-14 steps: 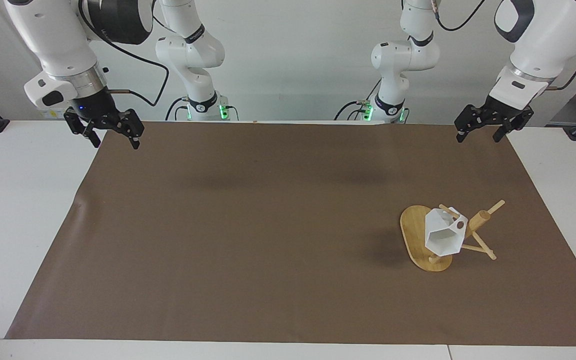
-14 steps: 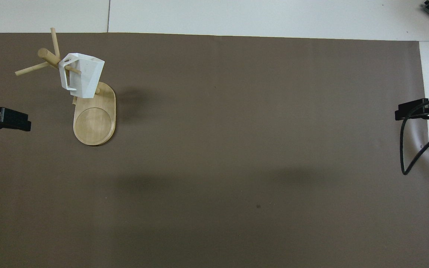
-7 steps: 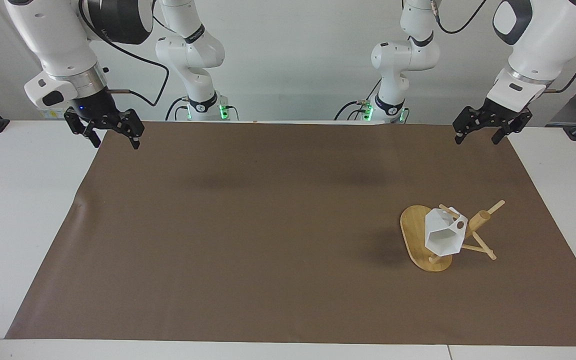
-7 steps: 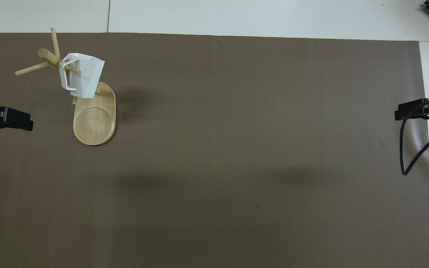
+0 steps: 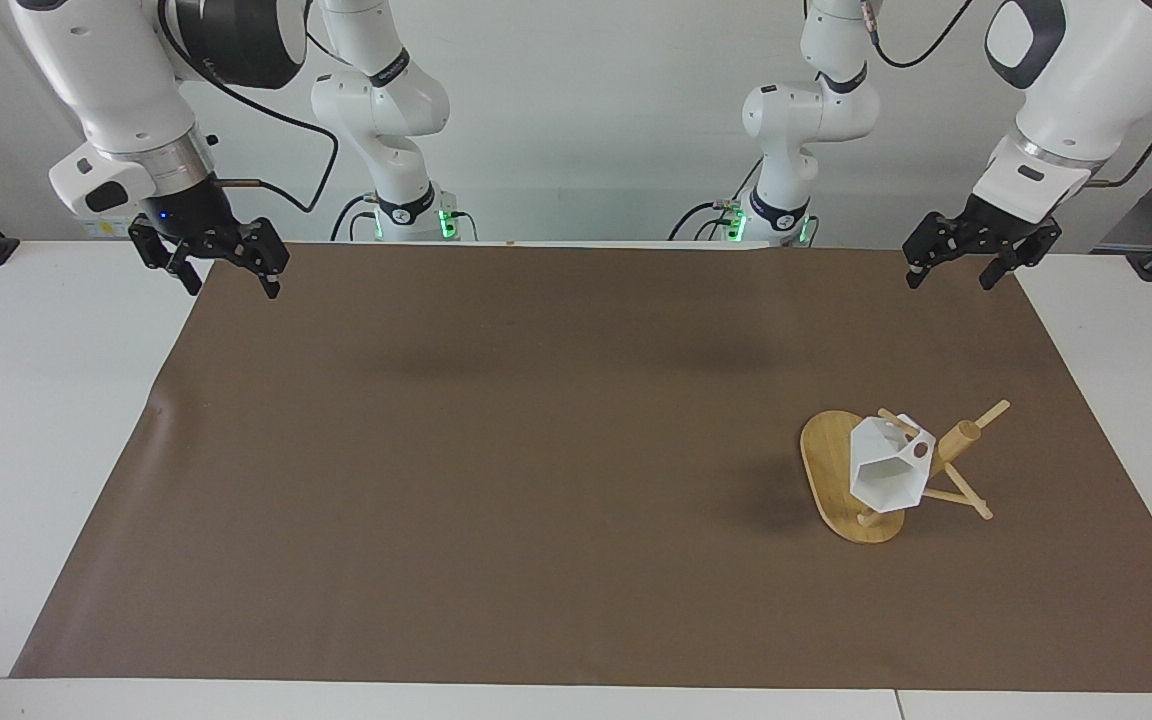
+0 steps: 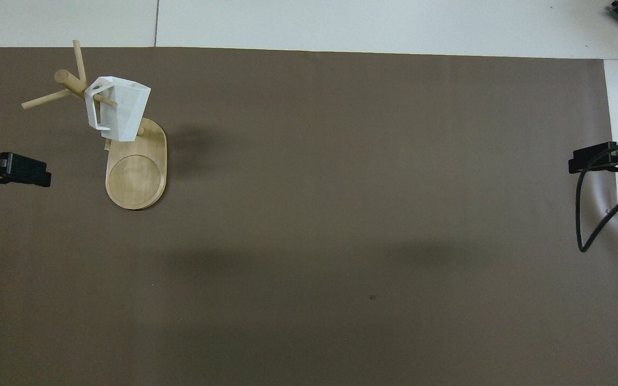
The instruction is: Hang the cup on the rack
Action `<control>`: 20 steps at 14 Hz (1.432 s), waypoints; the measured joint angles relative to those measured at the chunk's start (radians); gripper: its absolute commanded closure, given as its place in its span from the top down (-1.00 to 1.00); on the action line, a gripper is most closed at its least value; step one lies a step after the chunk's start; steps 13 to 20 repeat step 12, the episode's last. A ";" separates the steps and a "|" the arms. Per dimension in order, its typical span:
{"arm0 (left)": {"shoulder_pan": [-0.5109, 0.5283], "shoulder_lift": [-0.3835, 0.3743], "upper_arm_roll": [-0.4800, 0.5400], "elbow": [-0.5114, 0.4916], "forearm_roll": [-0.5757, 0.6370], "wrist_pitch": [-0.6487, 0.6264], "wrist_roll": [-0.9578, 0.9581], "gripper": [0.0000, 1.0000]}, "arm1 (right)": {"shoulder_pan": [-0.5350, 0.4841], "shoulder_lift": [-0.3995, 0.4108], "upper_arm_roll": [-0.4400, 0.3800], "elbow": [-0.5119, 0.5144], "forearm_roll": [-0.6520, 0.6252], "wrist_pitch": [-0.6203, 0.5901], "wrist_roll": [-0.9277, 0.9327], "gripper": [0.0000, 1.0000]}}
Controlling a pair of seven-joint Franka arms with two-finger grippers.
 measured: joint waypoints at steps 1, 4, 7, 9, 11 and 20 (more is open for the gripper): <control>0.000 0.000 0.000 0.000 0.000 0.000 0.000 1.00 | 0.000 0.000 0.000 0.000 0.000 0.000 0.000 1.00; 0.000 0.000 0.000 0.000 0.000 0.000 0.000 1.00 | 0.000 0.000 0.000 0.000 0.000 0.000 0.000 1.00; 0.000 -0.001 -0.001 0.004 0.000 -0.009 0.000 1.00 | 0.000 0.000 0.000 0.000 0.000 0.000 0.000 1.00; 0.000 -0.003 -0.003 0.008 0.000 -0.014 0.000 1.00 | 0.000 0.000 0.000 0.000 0.000 0.000 0.000 1.00; 0.000 -0.006 -0.005 0.016 0.000 -0.034 0.000 1.00 | 0.000 0.000 0.000 0.000 0.000 0.000 0.000 1.00; 0.000 -0.008 -0.007 0.022 0.000 -0.035 0.001 1.00 | 0.000 0.000 0.000 0.000 0.000 0.000 0.000 1.00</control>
